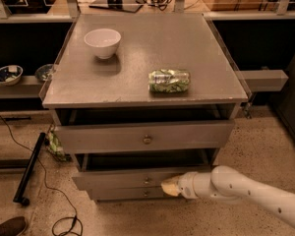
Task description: Close middle drawer
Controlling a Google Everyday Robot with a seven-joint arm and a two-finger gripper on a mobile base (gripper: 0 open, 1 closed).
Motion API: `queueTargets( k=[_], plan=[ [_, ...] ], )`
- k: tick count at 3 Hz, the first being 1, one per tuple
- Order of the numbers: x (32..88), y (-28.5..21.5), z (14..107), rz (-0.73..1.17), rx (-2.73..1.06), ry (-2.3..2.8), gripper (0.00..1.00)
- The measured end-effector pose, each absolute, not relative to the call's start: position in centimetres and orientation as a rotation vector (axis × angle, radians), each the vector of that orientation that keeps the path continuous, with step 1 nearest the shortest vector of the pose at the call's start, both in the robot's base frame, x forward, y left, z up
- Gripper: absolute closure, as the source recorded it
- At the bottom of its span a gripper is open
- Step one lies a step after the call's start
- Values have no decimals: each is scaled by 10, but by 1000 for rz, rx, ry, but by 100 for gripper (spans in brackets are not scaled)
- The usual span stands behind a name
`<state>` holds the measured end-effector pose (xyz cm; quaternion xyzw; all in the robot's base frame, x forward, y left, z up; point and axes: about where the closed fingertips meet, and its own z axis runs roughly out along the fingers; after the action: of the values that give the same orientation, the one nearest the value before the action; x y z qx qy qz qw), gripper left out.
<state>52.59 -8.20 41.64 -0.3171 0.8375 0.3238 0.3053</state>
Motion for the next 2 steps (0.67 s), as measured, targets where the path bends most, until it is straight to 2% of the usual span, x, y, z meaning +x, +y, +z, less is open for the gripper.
queueTargets(
  k=[2],
  plan=[
    [552, -89, 390, 830, -752, 2188, 100]
  ],
)
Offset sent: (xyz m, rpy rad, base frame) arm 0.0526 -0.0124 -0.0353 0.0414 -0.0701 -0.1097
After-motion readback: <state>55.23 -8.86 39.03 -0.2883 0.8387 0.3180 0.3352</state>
